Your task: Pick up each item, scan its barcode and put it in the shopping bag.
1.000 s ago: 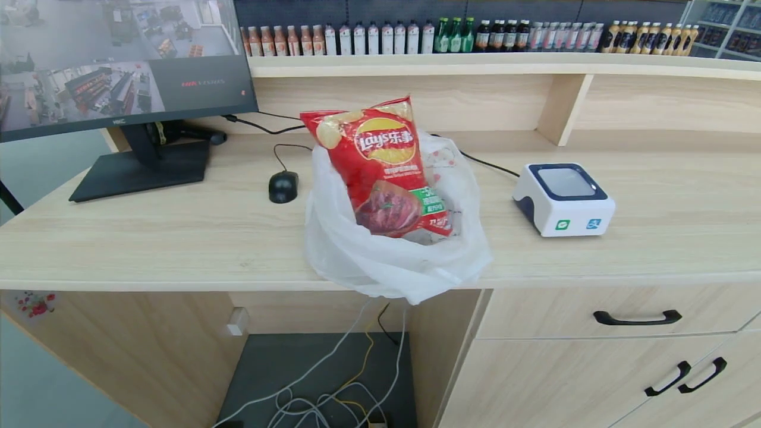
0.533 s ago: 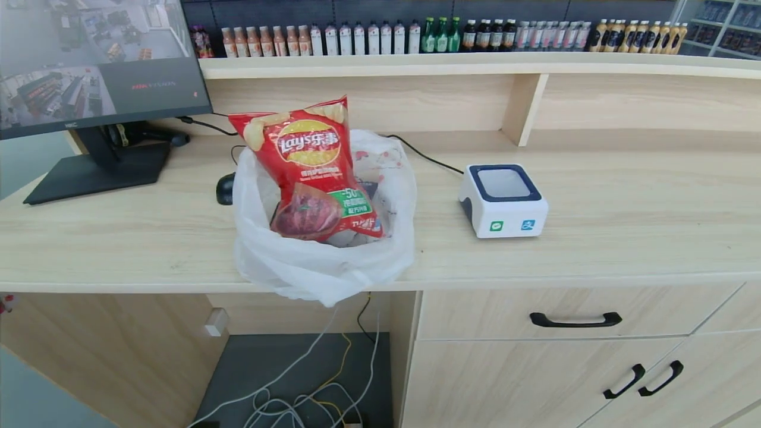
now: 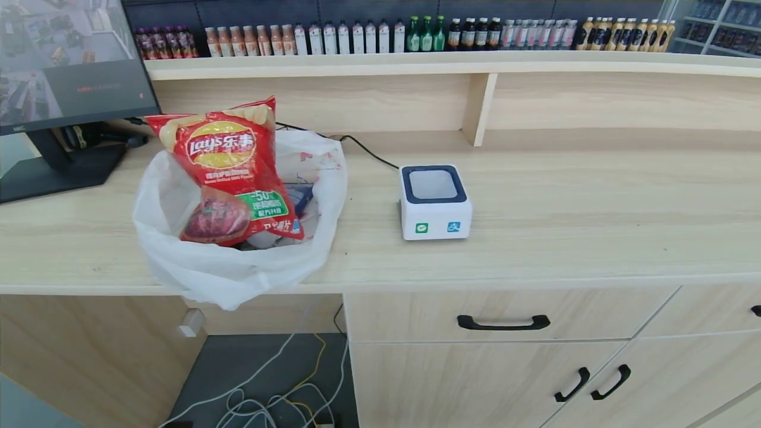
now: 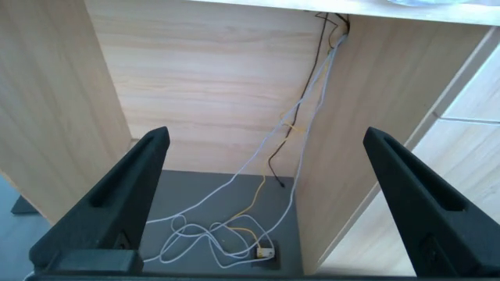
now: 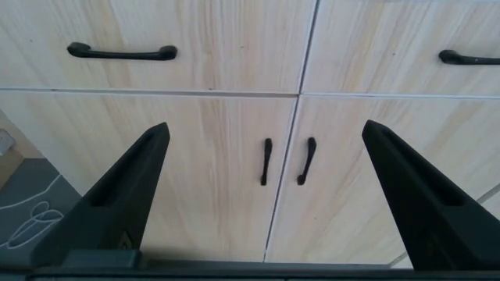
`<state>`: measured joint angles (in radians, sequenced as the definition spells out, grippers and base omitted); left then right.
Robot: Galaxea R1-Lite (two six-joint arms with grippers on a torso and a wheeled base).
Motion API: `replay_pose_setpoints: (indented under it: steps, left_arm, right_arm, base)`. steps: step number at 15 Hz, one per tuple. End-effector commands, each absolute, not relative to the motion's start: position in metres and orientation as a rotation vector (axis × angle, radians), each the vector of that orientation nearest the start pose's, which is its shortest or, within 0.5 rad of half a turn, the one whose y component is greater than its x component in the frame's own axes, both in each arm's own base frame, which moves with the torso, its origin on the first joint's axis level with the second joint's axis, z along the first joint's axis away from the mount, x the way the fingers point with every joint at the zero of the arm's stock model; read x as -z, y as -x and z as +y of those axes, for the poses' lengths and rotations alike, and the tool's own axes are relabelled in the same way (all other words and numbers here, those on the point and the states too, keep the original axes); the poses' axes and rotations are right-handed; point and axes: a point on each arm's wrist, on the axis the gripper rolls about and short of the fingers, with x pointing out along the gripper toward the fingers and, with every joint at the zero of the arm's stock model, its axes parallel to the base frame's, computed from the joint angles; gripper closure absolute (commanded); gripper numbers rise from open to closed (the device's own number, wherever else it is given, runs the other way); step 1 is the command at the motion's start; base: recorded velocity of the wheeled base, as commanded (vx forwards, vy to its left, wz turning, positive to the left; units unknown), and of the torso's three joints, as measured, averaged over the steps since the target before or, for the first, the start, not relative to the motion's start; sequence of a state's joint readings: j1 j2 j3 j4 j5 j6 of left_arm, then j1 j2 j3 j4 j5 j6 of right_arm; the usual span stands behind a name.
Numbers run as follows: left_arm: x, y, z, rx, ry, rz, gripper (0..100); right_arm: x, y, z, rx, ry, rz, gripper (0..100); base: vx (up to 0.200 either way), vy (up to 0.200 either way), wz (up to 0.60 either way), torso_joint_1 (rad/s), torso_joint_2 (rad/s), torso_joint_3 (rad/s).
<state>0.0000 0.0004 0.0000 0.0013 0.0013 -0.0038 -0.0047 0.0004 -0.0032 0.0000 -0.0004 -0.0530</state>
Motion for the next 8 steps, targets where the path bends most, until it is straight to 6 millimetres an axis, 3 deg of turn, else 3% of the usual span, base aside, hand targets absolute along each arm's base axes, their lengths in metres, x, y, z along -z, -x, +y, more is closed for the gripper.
replay_pose_setpoints:
  steps: [1, 8]
  left_arm:
    - [-0.0753, 0.0228, 0.0000, -0.002, 0.005, 0.002, 0]
    - [-0.0755, 0.0228, 0.0000, -0.002, 0.002, 0.000, 0]
  right_arm:
    - [-0.0763, 0.0230, 0.0001, 0.005, 0.054, -0.003, 0]
    - [-0.0763, 0.0230, 0.0001, 0.005, 0.054, -0.003, 0]
  base:
    - [0.000, -0.200, 0.00, 0.002, 0.00, -0.002]
    - [0.000, 0.000, 0.00, 0.000, 0.00, 0.000]
